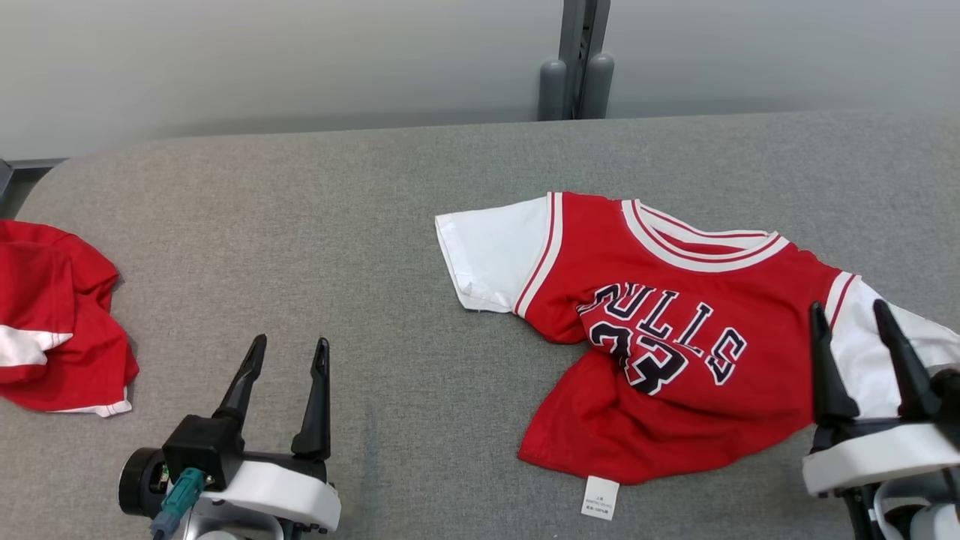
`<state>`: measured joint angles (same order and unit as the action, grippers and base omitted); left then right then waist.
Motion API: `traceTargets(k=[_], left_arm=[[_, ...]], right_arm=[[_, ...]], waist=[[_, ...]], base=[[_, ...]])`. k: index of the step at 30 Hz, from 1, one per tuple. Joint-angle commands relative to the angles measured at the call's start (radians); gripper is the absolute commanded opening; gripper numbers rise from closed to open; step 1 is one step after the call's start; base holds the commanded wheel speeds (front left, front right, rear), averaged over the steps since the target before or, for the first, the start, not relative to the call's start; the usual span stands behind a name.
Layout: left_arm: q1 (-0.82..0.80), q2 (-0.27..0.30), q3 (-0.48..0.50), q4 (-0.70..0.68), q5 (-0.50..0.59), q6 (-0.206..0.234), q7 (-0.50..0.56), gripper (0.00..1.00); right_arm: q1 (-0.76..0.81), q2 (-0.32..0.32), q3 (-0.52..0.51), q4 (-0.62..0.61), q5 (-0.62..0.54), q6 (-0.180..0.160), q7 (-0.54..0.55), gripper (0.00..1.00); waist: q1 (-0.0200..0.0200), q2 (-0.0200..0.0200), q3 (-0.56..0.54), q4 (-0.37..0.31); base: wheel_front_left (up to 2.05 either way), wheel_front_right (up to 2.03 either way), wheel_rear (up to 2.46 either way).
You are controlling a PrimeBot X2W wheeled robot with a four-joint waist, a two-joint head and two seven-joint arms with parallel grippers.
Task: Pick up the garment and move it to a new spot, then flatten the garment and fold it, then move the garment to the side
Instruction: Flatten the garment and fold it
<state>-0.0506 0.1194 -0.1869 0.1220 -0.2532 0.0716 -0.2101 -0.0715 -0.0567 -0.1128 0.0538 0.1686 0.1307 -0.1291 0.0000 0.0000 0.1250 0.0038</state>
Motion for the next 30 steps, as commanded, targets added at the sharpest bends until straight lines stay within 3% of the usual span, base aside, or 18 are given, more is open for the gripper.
traceTargets(k=[1,13,18,24,30], left_arm=[[0.006,0.006,-0.003,-0.005,-0.004,0.003,0.003,1.0],[0.015,0.006,-0.024,-0.016,-0.013,0.002,0.024,1.0],[-0.026,-0.009,-0.092,-0.019,-0.026,-0.053,0.08,1.0],[-0.106,-0.04,-0.273,0.031,-0.039,-0.158,0.214,1.0],[-0.182,-0.057,-0.395,0.159,-0.105,-0.193,0.28,1.0]], right_arm=[[0.02,-0.001,0.014,-0.018,0.001,0.0,0.016,1.0],[0.065,0.003,0.046,-0.067,0.016,0.0,0.05,1.0],[0.059,0.004,0.046,-0.074,0.023,0.0,0.055,1.0],[0.034,0.004,0.063,-0.079,0.023,0.0,0.057,1.0],[0.008,0.003,0.087,-0.066,0.039,0.0,0.046,1.0]], waist=[[0.0,0.0,-0.007,0.001],[0.0,0.0,-0.011,0.006],[0.0,0.0,0.002,0.011],[0.0,0.0,0.041,-0.002],[0.0,0.0,0.073,-0.059]], base=[[0.0,0.0,0.0],[0.0,0.0,0.0],[0.0,0.0,0.0],[0.0,0.0,0.0],[0.0,0.0,0.0]])
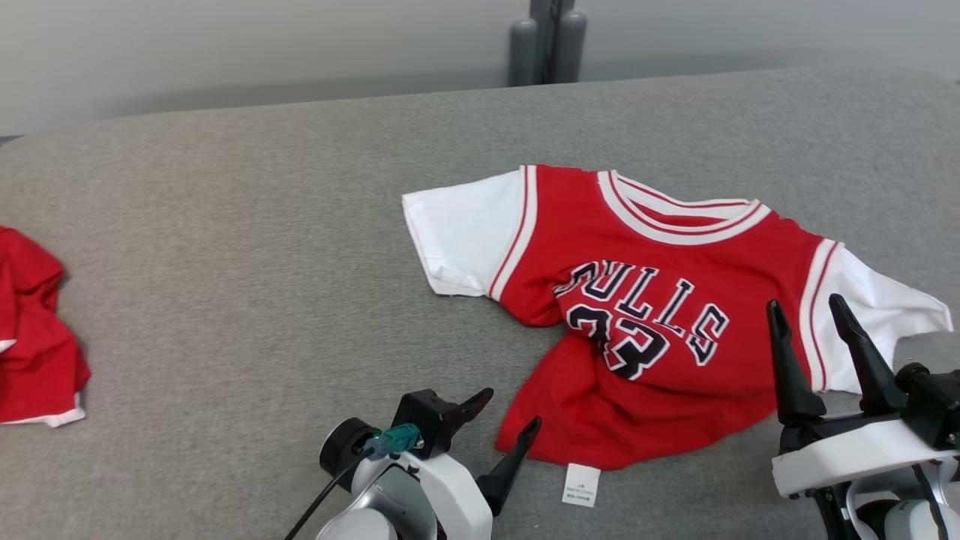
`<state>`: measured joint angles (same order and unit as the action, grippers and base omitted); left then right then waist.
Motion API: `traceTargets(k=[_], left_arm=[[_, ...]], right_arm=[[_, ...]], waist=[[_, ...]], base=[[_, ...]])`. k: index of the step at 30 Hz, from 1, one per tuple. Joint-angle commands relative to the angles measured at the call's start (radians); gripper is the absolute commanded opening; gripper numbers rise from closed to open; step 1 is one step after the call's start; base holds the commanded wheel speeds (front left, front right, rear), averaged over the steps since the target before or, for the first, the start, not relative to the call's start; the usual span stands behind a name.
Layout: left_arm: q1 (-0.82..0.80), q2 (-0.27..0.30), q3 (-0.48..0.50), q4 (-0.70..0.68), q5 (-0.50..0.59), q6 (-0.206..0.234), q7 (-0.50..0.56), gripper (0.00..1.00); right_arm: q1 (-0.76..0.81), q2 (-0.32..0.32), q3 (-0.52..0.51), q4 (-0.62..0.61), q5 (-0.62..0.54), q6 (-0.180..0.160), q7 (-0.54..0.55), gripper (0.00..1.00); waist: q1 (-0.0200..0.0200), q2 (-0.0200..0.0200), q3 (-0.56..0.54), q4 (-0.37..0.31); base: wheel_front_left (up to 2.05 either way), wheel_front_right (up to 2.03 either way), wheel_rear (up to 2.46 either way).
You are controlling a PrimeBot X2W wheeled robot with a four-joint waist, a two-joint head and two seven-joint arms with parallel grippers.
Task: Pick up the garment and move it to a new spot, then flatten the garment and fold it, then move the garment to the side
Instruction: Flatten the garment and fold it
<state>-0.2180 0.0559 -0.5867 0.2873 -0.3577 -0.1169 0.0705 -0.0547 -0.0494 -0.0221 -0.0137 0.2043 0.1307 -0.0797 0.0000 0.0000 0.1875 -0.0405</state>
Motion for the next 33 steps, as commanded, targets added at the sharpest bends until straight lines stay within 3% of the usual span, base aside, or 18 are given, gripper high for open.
traceTargets(k=[1,6,7,8,9,14,23,33], left_arm=[[-0.026,0.005,-0.002,0.023,-0.009,-0.004,0.005,1.0],[-0.084,0.0,-0.025,0.166,-0.043,-0.005,0.036,1.0],[-0.094,0.0,-0.023,0.187,-0.051,-0.004,0.041,0.75],[-0.104,0.0,-0.021,0.211,-0.057,0.0,0.047,0.18],[-0.108,0.0,-0.022,0.233,-0.061,0.001,0.056,0.0],[-0.141,0.015,0.01,0.278,-0.08,0.022,0.02,0.0],[-0.093,0.085,0.089,0.201,-0.115,0.075,-0.024,0.0],[0.06,0.173,0.207,0.016,-0.182,0.183,-0.018,0.0]], right_arm=[[-0.013,-0.004,0.0,0.004,0.007,0.0,-0.008,1.0],[-0.023,-0.004,0.007,0.017,0.028,0.0,-0.023,1.0],[-0.024,-0.004,0.008,0.019,0.031,0.0,-0.026,1.0],[-0.026,-0.004,0.005,0.023,0.037,0.0,-0.029,1.0],[-0.027,-0.004,0.004,0.026,0.039,0.0,-0.032,1.0],[-0.027,-0.004,-0.013,0.037,0.049,0.0,-0.047,1.0],[-0.025,-0.004,-0.051,0.044,0.049,0.0,-0.053,1.0],[-0.026,-0.004,-0.09,0.044,0.039,0.0,-0.047,1.0]], waist=[[0.0,0.0,0.015,-0.026],[0.0,0.0,0.038,-0.07],[0.0,0.0,0.041,-0.076],[0.0,0.0,0.044,-0.08],[0.0,0.0,0.047,-0.084],[0.0,0.0,0.052,-0.09],[0.0,0.0,0.043,-0.057],[0.0,0.0,0.029,0.003]], base=[[0.0,0.0,0.0],[0.0,0.0,0.0],[0.0,0.0,0.0],[0.0,0.0,0.0],[0.0,0.0,0.0],[0.0,0.0,0.0],[0.0,0.0,0.0],[0.0,0.0,0.0]])
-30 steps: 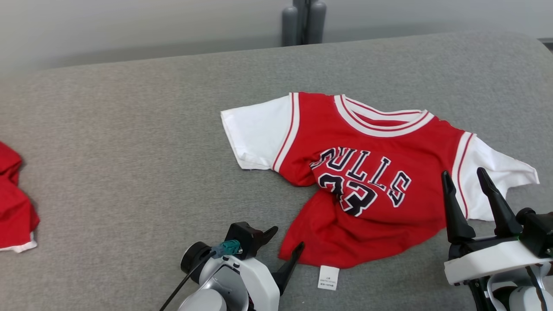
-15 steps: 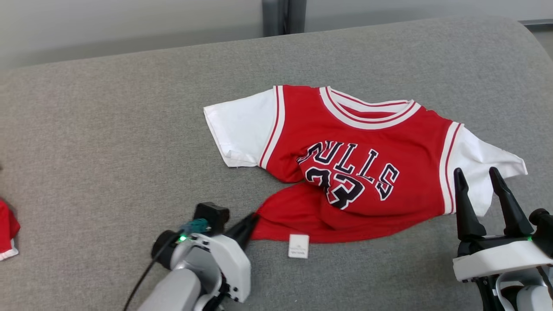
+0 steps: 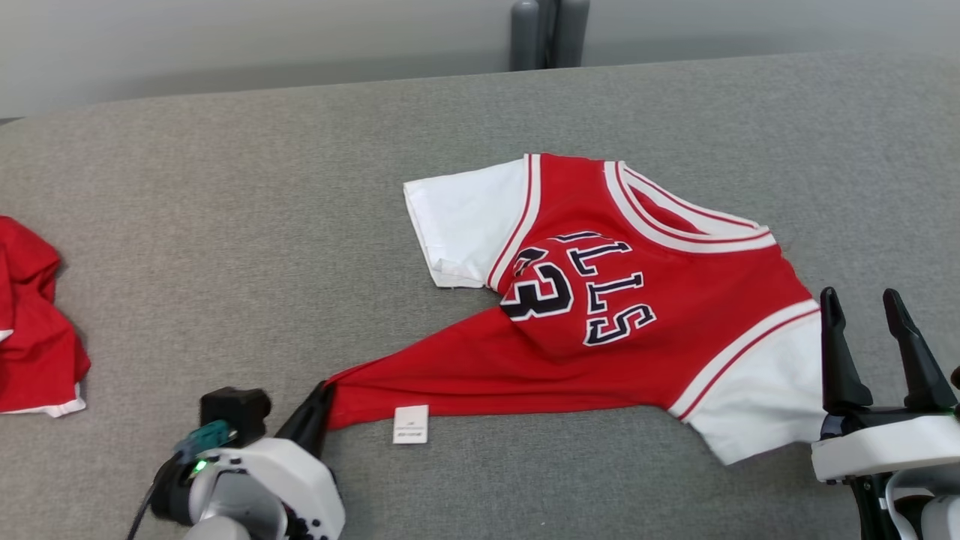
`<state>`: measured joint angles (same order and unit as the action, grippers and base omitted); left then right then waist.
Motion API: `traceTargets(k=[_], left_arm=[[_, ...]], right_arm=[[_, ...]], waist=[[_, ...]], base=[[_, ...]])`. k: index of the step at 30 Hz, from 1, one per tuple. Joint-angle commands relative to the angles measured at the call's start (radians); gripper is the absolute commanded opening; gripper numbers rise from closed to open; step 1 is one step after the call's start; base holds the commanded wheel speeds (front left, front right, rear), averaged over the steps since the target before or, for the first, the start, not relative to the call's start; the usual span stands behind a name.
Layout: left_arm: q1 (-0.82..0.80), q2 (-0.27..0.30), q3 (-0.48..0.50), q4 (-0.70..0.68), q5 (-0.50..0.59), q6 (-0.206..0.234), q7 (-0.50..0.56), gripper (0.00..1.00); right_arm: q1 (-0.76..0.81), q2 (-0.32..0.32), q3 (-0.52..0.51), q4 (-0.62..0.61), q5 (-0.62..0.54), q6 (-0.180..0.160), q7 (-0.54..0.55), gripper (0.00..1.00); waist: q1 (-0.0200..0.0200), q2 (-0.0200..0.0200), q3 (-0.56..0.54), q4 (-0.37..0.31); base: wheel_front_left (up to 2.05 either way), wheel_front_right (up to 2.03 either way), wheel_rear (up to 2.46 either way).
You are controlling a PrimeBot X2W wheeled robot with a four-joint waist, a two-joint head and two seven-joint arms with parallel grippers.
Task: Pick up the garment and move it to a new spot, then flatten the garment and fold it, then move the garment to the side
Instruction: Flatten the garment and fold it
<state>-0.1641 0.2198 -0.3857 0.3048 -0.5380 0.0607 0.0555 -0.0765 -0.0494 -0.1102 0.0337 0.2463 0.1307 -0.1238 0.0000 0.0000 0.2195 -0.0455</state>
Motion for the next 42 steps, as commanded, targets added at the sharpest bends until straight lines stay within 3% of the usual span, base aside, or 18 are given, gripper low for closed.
traceTargets(k=[1,6,10,11,12,19,25,34,42], left_arm=[[0.022,0.016,0.019,-0.019,-0.008,0.018,-0.002,0.0],[0.081,0.055,0.074,-0.087,-0.026,0.069,-0.002,0.0],[0.103,0.069,0.09,-0.117,-0.033,0.087,0.0,0.0],[0.106,0.068,0.093,-0.124,-0.035,0.088,-0.009,0.24],[0.107,0.062,0.098,-0.131,-0.034,0.091,-0.025,1.0],[0.111,0.018,0.138,-0.177,-0.021,0.115,-0.194,1.0],[0.089,0.024,0.155,-0.23,0.031,0.13,-0.283,1.0],[0.161,0.086,0.14,-0.303,0.121,0.17,-0.281,1.0],[0.222,0.097,0.117,-0.345,0.122,0.189,-0.224,1.0]], right_arm=[[-0.004,-0.004,-0.006,-0.004,-0.004,0.0,-0.001,1.0],[-0.011,-0.004,-0.022,-0.01,-0.008,0.0,0.007,1.0],[-0.015,-0.004,-0.025,-0.011,-0.014,0.0,0.009,1.0],[-0.015,-0.004,-0.024,-0.009,-0.015,0.0,0.01,1.0],[-0.015,-0.004,-0.024,-0.007,-0.017,0.0,0.01,1.0],[0.021,-0.004,0.009,-0.003,-0.021,0.0,0.019,1.0],[0.057,-0.004,0.042,-0.01,-0.028,0.0,0.032,1.0],[0.114,-0.004,0.082,-0.028,-0.048,0.0,0.051,1.0],[0.14,-0.004,0.073,-0.062,-0.053,0.0,0.063,1.0]], waist=[[0.0,0.0,-0.004,0.014],[0.0,0.0,-0.007,0.037],[0.0,0.0,-0.009,0.044],[0.0,0.0,-0.012,0.044],[0.0,0.0,-0.015,0.044],[0.0,0.0,-0.071,0.042],[0.0,0.0,-0.111,0.048],[0.0,0.0,-0.157,0.038],[0.0,0.0,-0.17,0.041]], base=[[0.0,0.0,0.0],[0.0,0.0,0.0],[0.0,0.0,0.0],[0.0,0.0,0.0],[0.0,0.0,0.0],[0.0,0.0,0.0],[0.0,0.0,0.0],[0.0,0.0,0.0],[0.0,0.0,0.0]])
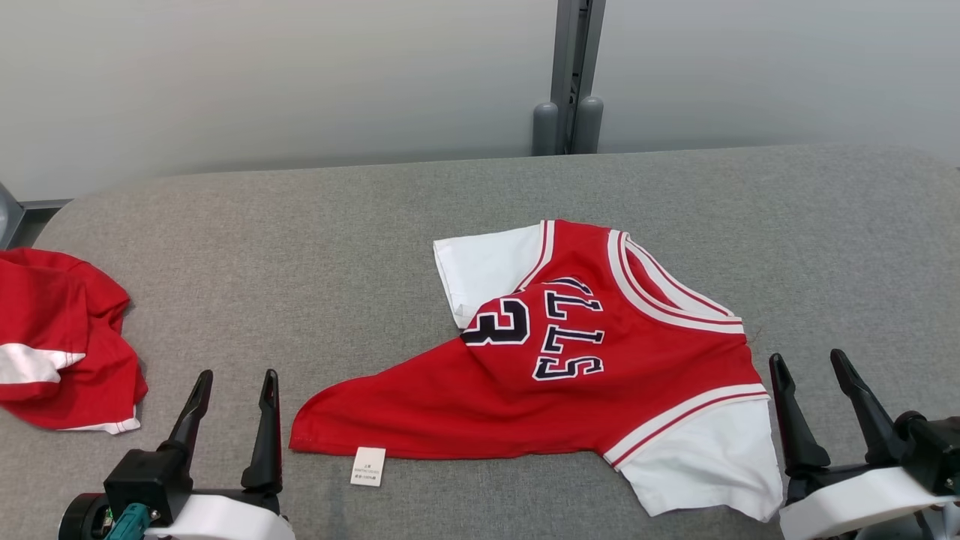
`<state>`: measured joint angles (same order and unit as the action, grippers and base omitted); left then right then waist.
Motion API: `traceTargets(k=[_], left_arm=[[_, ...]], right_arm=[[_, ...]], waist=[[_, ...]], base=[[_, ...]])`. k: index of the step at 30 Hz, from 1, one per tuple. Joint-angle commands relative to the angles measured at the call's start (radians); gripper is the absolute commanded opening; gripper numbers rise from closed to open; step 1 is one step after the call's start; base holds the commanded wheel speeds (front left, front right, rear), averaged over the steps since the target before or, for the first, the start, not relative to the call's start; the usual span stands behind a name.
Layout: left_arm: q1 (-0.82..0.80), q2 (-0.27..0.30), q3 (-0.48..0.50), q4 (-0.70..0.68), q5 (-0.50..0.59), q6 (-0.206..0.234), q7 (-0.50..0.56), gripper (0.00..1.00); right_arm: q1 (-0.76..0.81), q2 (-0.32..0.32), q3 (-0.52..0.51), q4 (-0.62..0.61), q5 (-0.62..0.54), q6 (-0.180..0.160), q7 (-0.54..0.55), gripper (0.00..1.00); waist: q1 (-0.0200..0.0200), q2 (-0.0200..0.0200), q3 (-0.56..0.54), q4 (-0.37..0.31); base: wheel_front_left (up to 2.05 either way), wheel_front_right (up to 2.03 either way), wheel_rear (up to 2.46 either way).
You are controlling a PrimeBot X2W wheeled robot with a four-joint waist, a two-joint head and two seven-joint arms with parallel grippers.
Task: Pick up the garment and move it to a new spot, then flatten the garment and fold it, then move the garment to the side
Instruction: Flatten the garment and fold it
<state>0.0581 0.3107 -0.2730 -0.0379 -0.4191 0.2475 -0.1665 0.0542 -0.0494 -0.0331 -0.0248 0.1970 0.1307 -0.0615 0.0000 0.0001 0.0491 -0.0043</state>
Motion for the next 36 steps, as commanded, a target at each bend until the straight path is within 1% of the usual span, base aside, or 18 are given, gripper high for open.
traceTargets(k=[1,12,17,20,25,29,30,33,34,35,36], left_arm=[[0.003,0.008,0.002,-0.006,0.003,0.004,0.002,1.0],[0.009,0.006,-0.01,-0.011,-0.008,0.011,0.026,1.0],[-0.03,0.0,-0.042,0.017,-0.019,-0.018,0.061,1.0],[-0.049,-0.009,-0.068,0.078,-0.04,-0.05,0.091,1.0],[-0.085,-0.023,-0.083,0.222,-0.084,-0.098,0.127,1.0],[-0.111,-0.032,-0.08,0.337,-0.108,-0.123,0.126,1.0],[-0.134,-0.04,-0.074,0.384,-0.119,-0.132,0.119,1.0],[-0.165,-0.043,-0.07,0.445,-0.123,-0.14,0.11,1.0],[-0.175,-0.046,-0.071,0.461,-0.124,-0.144,0.104,0.93],[-0.185,-0.047,-0.072,0.473,-0.124,-0.15,0.097,0.36],[-0.193,-0.048,-0.075,0.49,-0.125,-0.154,0.098,0.0]], right_arm=[[0.009,-0.004,-0.005,-0.007,-0.004,0.0,0.003,1.0],[0.008,-0.004,-0.013,-0.019,-0.005,0.0,0.008,1.0],[0.0,-0.004,-0.013,-0.021,-0.002,0.0,0.01,1.0],[-0.009,-0.004,-0.001,-0.015,0.004,0.0,0.009,1.0],[-0.026,-0.004,0.01,-0.005,0.015,0.0,0.001,1.0],[-0.028,-0.004,0.007,0.004,0.019,0.0,-0.004,1.0],[-0.029,-0.004,0.006,0.008,0.023,0.0,-0.006,1.0],[-0.034,-0.004,0.006,0.015,0.028,0.0,-0.01,1.0],[-0.036,-0.004,0.004,0.018,0.03,0.0,-0.011,1.0],[-0.038,-0.004,0.002,0.022,0.03,0.0,-0.011,1.0],[-0.037,-0.004,0.001,0.026,0.031,0.0,-0.011,1.0]], waist=[[0.0,-0.0001,0.0,0.001],[0.0,-0.0001,-0.002,0.009],[0.0,-0.0001,0.012,0.014],[0.0,-0.0001,0.024,0.007],[0.0,-0.0001,0.046,-0.019],[0.0,-0.0001,0.065,-0.037],[0.0,-0.0001,0.076,-0.043],[0.0,-0.0001,0.092,-0.051],[0.0,-0.0001,0.097,-0.053],[0.0,-0.0001,0.099,-0.054],[0.0,-0.0001,0.102,-0.055]], base=[[0.0,0.0,0.0],[0.0,0.0,0.0],[0.0,0.0,0.0],[0.0,0.0,0.0],[0.0,0.0,0.0],[0.0,0.0,0.0],[0.0,0.0,0.0],[0.0,0.0,0.0],[0.0,0.0,0.0],[0.0,0.0,0.0],[0.0,0.0,0.0]])
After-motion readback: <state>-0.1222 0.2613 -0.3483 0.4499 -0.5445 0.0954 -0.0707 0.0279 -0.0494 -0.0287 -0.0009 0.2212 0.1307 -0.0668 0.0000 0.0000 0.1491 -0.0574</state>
